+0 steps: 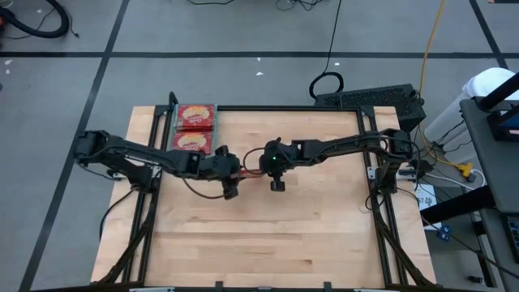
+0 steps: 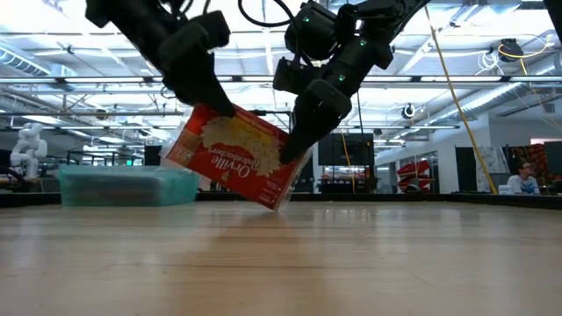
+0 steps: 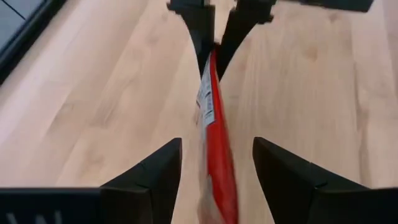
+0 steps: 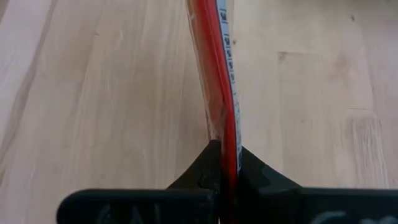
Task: Sort popcorn bags into baskets
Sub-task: Put the popcorn bag into the blue bin
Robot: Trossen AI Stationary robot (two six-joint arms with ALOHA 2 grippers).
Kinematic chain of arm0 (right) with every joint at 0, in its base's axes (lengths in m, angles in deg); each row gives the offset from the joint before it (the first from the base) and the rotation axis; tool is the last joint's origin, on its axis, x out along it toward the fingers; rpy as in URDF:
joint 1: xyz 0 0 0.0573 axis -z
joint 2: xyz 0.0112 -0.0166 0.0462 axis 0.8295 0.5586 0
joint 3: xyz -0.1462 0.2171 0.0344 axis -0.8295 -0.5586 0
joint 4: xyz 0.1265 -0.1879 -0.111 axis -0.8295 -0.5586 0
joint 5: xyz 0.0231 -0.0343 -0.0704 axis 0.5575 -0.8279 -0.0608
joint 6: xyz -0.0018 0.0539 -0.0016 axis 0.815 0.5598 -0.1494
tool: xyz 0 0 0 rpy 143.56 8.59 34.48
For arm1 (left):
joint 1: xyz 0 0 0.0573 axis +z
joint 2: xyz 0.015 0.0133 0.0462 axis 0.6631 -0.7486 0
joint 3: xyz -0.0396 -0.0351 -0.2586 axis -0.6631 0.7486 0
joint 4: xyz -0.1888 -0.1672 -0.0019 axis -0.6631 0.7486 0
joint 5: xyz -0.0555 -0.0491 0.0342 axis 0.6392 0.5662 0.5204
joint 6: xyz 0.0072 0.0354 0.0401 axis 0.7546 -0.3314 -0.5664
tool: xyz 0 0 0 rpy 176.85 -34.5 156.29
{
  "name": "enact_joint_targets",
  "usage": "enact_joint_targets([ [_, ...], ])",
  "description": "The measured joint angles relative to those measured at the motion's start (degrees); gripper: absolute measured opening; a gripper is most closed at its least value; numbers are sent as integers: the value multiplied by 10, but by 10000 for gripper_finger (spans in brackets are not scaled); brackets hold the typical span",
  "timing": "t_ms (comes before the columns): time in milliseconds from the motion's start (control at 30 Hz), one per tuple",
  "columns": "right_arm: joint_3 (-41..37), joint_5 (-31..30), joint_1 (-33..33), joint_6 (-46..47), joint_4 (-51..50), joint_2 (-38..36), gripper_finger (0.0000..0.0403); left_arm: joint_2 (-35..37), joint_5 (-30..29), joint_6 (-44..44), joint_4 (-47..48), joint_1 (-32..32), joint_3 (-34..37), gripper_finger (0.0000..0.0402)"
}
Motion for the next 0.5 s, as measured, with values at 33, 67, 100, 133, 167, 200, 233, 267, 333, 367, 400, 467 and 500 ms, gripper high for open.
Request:
enact_joint_targets([
  [33, 0, 0, 0, 0, -1, 0, 4, -6, 5, -1, -1, 3, 0, 198],
  [67, 0, 0, 0, -1, -2, 0, 4, -9, 7, -3, 0, 6, 0, 193],
  [100, 0, -1, 0, -4, -3, 0, 4, -10, 8, -3, 4, 8, 0, 186],
  [133, 0, -1, 0, -8, -3, 0, 4, -10, 8, -3, 6, 11, 0, 176],
  [167, 0, -1, 0, -11, -3, 0, 4, -10, 9, -3, 6, 12, 0, 164],
  [200, 0, -1, 0, -11, -3, 0, 4, -10, 12, -4, 6, 14, 0, 150],
  [233, 0, -1, 0, -11, -3, 0, 4, -10, 17, -5, 7, 16, 0, 133],
  [267, 0, -1, 0, -11, -3, 0, 4, -10, 22, -10, 7, 18, 0, 116],
  [333, 0, -1, 0, -11, -2, 0, 4, -10, 24, -20, 7, 18, 0, 76],
  [367, 0, -1, 0, -11, -2, 0, 4, -10, 24, -24, 8, 18, 0, 55],
  [400, 0, -1, -1, -11, -1, 0, 4, -10, 24, -25, 10, 18, 0, 35],
  [467, 0, -2, -4, -15, -1, -4, 7, -2, 25, -21, 25, 19, 0, 25],
  [500, 0, -2, -6, -15, 3, -6, 11, 5, 27, -15, 36, 19, 0, 25],
])
